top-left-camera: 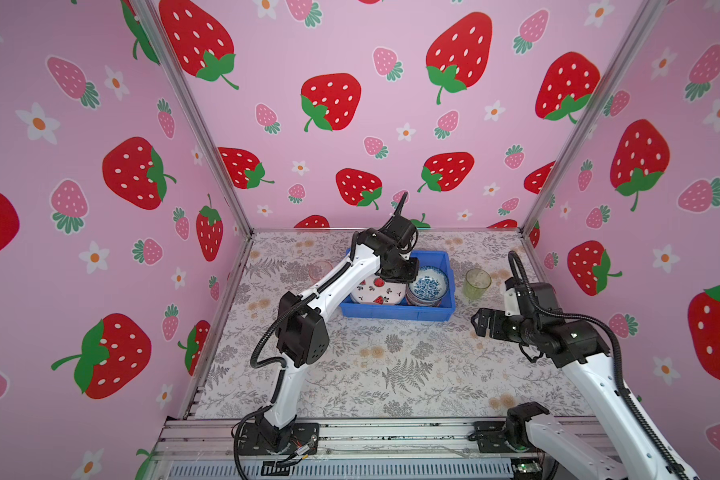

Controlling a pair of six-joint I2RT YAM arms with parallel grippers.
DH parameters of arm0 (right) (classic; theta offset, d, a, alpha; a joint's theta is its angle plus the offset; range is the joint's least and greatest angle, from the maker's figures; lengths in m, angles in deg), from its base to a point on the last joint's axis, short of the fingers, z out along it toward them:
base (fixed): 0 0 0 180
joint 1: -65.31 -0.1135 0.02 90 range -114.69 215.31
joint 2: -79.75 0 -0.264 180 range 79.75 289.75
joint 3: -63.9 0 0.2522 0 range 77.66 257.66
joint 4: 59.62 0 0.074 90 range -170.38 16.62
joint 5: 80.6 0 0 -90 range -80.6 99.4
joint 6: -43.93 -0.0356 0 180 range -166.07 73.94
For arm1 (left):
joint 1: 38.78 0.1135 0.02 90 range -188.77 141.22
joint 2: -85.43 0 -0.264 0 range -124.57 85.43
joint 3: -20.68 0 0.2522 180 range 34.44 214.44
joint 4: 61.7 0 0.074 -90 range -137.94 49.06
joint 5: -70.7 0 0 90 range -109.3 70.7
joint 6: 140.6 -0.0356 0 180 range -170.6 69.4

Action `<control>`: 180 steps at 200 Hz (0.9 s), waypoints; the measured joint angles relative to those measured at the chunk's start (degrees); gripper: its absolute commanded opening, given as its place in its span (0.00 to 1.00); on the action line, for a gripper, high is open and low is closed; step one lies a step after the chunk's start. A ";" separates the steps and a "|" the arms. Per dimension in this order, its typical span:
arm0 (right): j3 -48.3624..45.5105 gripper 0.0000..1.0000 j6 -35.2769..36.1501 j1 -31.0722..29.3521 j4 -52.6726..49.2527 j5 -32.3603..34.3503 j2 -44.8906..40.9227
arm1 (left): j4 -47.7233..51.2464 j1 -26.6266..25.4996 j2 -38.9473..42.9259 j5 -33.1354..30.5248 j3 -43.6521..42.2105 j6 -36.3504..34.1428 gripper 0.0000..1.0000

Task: Place the mixed dishes into the plastic bin
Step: 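Carry the blue floral bowl into the bin with the left gripper while the right withdraws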

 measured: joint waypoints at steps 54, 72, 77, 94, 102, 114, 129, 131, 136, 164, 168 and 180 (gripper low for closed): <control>-0.63 0.99 0.04 0.00 -0.02 0.02 -0.09 | 0.92 1.70 -2.12 -1.29 4.44 -0.46 0.00; -0.81 0.99 0.09 0.00 -0.02 0.04 -0.26 | 0.81 1.70 -4.17 -1.27 6.43 -0.50 0.00; -0.85 0.99 0.09 0.00 -0.04 0.02 -0.31 | 0.81 1.70 -4.74 -1.27 6.71 -0.52 0.00; -0.98 0.99 0.09 0.00 -0.04 0.07 -0.44 | 0.85 1.70 -6.73 -1.25 7.63 -0.59 0.00; -1.07 0.99 0.09 0.00 -0.04 0.07 -0.55 | 0.83 1.70 -7.67 -1.25 7.82 -0.59 0.00; -1.29 0.99 0.09 0.00 -0.11 0.11 -0.81 | 0.87 1.73 -8.68 -1.25 7.82 -0.59 0.00; -1.44 0.99 0.09 0.00 -0.24 0.33 -1.14 | 0.96 1.75 -9.51 -1.18 7.82 -0.59 0.00; -1.46 0.99 0.09 0.00 -0.26 0.35 -1.18 | 0.96 1.75 -9.55 -1.16 7.82 -0.59 0.00; -1.55 0.99 0.11 0.00 -0.31 0.44 -1.29 | 0.98 1.75 -9.68 -1.16 7.82 -0.59 0.00; -1.99 0.99 0.11 0.00 -0.61 0.70 -1.77 | 0.96 1.73 -9.73 -0.70 8.00 -0.61 0.00; -2.08 0.99 0.11 0.00 -0.66 0.74 -1.79 | 0.98 1.73 -9.73 -0.61 8.04 -0.61 0.00; -2.19 0.99 0.11 0.00 -0.81 0.85 -1.86 | 0.98 1.73 -9.73 -0.35 8.13 -0.66 0.01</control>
